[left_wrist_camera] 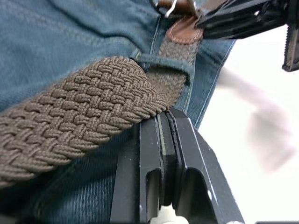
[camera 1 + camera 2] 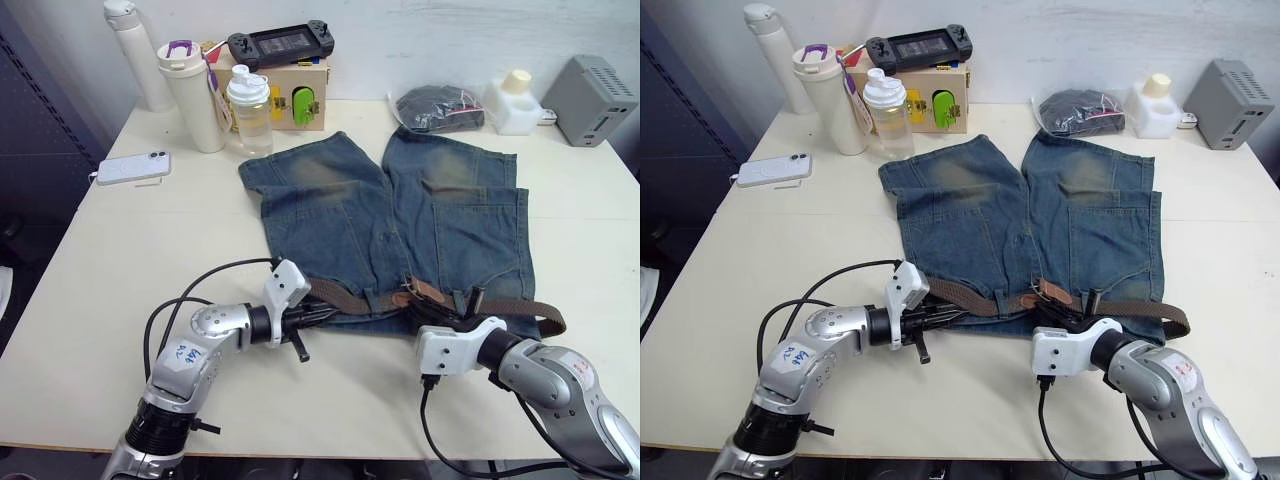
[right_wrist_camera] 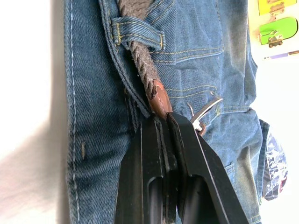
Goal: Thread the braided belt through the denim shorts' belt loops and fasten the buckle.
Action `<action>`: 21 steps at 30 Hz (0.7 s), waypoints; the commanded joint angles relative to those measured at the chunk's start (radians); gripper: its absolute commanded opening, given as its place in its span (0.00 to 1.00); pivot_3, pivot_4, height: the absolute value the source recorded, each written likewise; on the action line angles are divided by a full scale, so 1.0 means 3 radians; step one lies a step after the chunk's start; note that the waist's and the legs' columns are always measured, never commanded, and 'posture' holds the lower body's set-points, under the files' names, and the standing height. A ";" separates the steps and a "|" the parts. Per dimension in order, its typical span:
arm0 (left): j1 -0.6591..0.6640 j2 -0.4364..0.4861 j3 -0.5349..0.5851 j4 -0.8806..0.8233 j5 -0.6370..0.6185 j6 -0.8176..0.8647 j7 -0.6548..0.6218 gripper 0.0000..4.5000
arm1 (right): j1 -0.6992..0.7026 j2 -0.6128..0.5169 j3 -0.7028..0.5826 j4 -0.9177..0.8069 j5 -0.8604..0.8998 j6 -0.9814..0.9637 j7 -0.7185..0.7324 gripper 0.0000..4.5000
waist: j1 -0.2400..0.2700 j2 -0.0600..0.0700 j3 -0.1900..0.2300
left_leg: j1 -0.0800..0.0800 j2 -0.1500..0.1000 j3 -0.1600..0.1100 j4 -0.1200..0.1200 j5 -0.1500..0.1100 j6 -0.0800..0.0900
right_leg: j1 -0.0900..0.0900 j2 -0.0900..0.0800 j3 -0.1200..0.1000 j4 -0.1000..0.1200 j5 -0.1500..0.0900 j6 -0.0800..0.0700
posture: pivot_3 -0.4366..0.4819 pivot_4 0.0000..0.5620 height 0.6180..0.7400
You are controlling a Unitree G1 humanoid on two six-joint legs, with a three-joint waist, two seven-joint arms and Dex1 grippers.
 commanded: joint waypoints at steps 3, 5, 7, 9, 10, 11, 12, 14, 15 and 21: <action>0.0104 -0.0011 -0.0017 -0.0176 -0.0022 0.0090 0.0198 0.01 | 0.0011 0.0006 -0.0136 -0.0128 0.0010 0.0057 -0.0028 0.00 | 0.0006 0.0000 0.0000 | 0.0000 0.0001 0.0000 0.0000 0.0000 0.0000 | 0.0000 0.0000 -0.0001 0.0000 0.0000 0.0000 | 0.48 0.27 0.59; 0.0161 -0.0015 -0.0024 -0.0273 -0.0055 0.0202 0.0273 0.01 | 0.0013 0.0009 -0.0135 -0.0138 0.0004 0.0081 -0.0027 0.00 | 0.0004 0.0000 0.0000 | 0.0000 0.0000 0.0000 0.0001 0.0000 0.0000 | 0.0000 0.0000 -0.0001 0.0000 0.0000 0.0000 | 0.48 0.27 0.59; 0.0232 -0.0013 0.0071 -0.0346 -0.0154 0.0264 0.0284 0.01 | 0.0014 0.0021 -0.0142 -0.0157 0.0004 0.0114 -0.0028 0.00 | 0.0000 0.0000 0.0000 | 0.0000 0.0000 0.0000 0.0000 0.0000 0.0000 | 0.0000 0.0000 0.0000 0.0000 0.0000 0.0000 | 0.48 0.27 0.59; 0.0285 -0.0004 0.0184 -0.0388 -0.0270 0.0279 0.0252 0.01 | 0.0013 0.0032 -0.0149 -0.0170 0.0010 0.0142 -0.0030 0.00 | -0.0006 0.0000 0.0000 | 0.0000 0.0002 0.0000 0.0000 0.0000 0.0000 | -0.0001 0.0000 0.0000 0.0000 0.0000 0.0000 | 0.48 0.27 0.59; 0.0312 -0.0001 0.0250 -0.0397 -0.0341 0.0300 0.0241 0.01 | 0.0015 0.0033 -0.0151 -0.0174 0.0011 0.0150 -0.0031 0.00 | -0.0004 0.0000 0.0000 | 0.0000 0.0002 0.0000 0.0000 0.0000 0.0000 | -0.0001 0.0000 -0.0001 0.0000 0.0000 0.0000 | 0.48 0.27 0.59; 0.0343 -0.0040 0.0426 -0.0357 -0.0500 0.0347 0.0231 0.01 | 0.0013 0.0042 -0.0147 -0.0173 0.0013 0.0163 -0.0035 0.00 | -0.0003 0.0000 0.0000 | 0.0000 0.0002 -0.0001 0.0000 0.0000 0.0000 | 0.0000 0.0000 -0.0001 0.0000 0.0000 0.0000 | 0.48 0.27 0.59; 0.0364 -0.0065 0.0551 -0.0327 -0.0620 0.0380 0.0230 0.15 | 0.0012 0.0048 -0.0144 -0.0172 0.0014 0.0172 -0.0039 0.00 | -0.0006 0.0000 0.0000 | 0.0000 0.0002 -0.0001 0.0000 0.0000 0.0000 | 0.0000 0.0000 -0.0001 -0.0001 0.0000 0.0000 | 0.48 0.27 0.59; 0.0389 -0.0147 0.0785 -0.0335 -0.0928 0.0456 0.0215 0.29 | 0.0000 0.0063 -0.0123 -0.0163 0.0007 0.0183 -0.0044 0.00 | -0.0006 0.0000 0.0000 | 0.0001 0.0002 0.0000 0.0000 0.0000 0.0000 | 0.0000 0.0000 -0.0001 -0.0001 -0.0001 -0.0001 | 0.48 0.27 0.59; 0.0371 -0.0177 0.0838 -0.0333 -0.0994 0.0490 0.0254 0.39 | -0.0008 0.0069 -0.0111 -0.0157 0.0002 0.0187 -0.0046 0.00 | 0.0001 0.0000 0.0000 | 0.0001 0.0003 -0.0001 0.0000 0.0000 0.0000 | 0.0000 0.0000 -0.0001 -0.0001 -0.0001 -0.0001 | 0.48 0.27 0.59; 0.0381 -0.0132 0.0735 -0.0337 -0.0933 0.0442 0.0369 0.97 | -0.0023 0.0096 -0.0097 -0.0145 -0.0003 0.0191 -0.0049 0.00 | 0.0004 0.0000 0.0000 | 0.0001 0.0000 0.0000 0.0002 0.0000 0.0000 | 0.0001 -0.0001 -0.0001 0.0000 -0.0001 -0.0001 | 0.48 0.27 0.59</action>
